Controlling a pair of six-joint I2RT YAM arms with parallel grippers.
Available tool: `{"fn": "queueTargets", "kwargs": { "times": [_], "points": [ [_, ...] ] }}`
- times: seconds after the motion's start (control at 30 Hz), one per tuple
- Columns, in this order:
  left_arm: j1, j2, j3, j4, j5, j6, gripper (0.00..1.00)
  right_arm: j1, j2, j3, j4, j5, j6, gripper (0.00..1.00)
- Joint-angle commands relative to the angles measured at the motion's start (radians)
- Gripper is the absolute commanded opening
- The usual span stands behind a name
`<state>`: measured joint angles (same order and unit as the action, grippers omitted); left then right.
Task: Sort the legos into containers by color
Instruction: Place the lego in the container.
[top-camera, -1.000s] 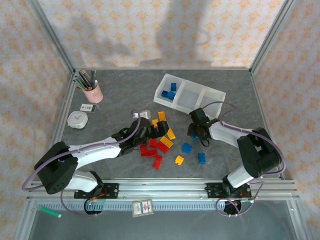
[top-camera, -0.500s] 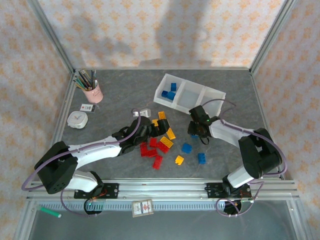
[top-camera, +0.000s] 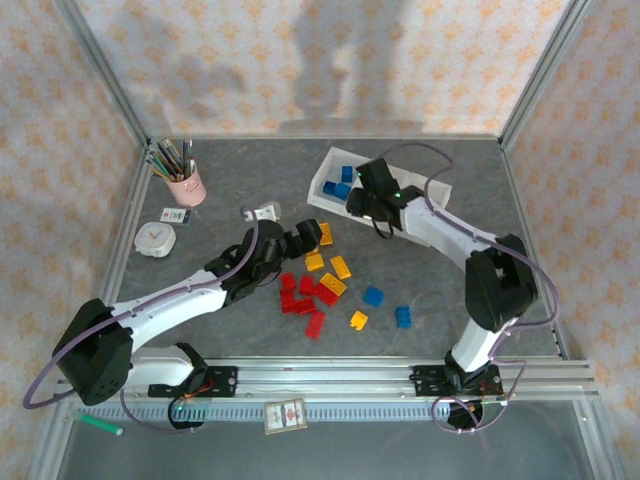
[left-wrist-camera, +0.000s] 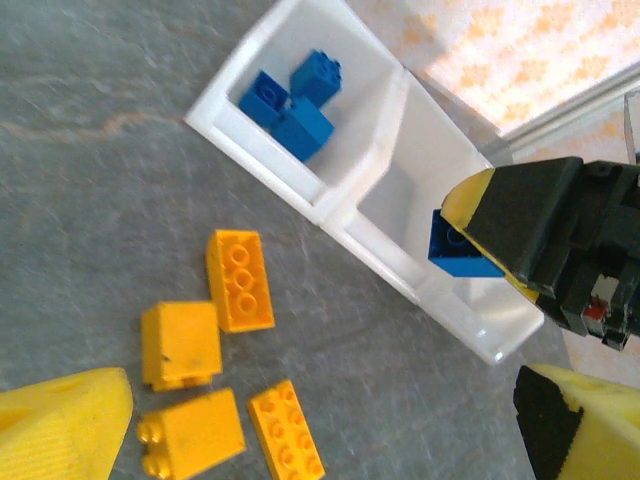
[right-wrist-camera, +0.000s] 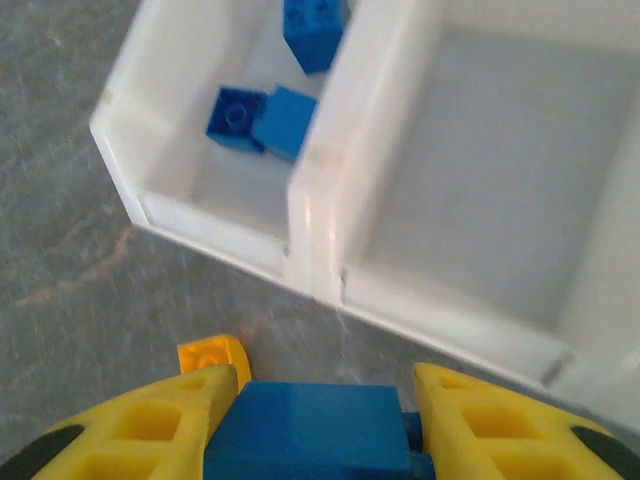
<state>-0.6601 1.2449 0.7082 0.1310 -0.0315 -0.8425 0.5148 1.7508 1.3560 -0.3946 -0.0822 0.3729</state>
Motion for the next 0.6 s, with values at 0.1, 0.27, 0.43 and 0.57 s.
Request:
{"fn": "queueTargets", "kwargs": {
  "times": [0.1,0.27,0.43,0.57],
  "points": [
    [0.078,-0.036,0.042,-0.048,0.006,0.058,0.99,0.005,0.186,0.256,0.005,0.051,-0.056,0.39],
    [0.125,-0.022,0.063,-0.062,0.029,0.083,0.99,-0.005,0.353,0.447,-0.013,0.093,-0.077,0.4],
    [0.145,-0.013,0.079,-0.071,0.044,0.093,0.99,-0.016,0.492,0.608,-0.036,0.125,-0.095,0.4],
    [0.153,-0.014,0.08,-0.074,0.042,0.099,0.99,-0.019,0.561,0.679,-0.036,0.14,-0.118,0.41]
  ]
}}
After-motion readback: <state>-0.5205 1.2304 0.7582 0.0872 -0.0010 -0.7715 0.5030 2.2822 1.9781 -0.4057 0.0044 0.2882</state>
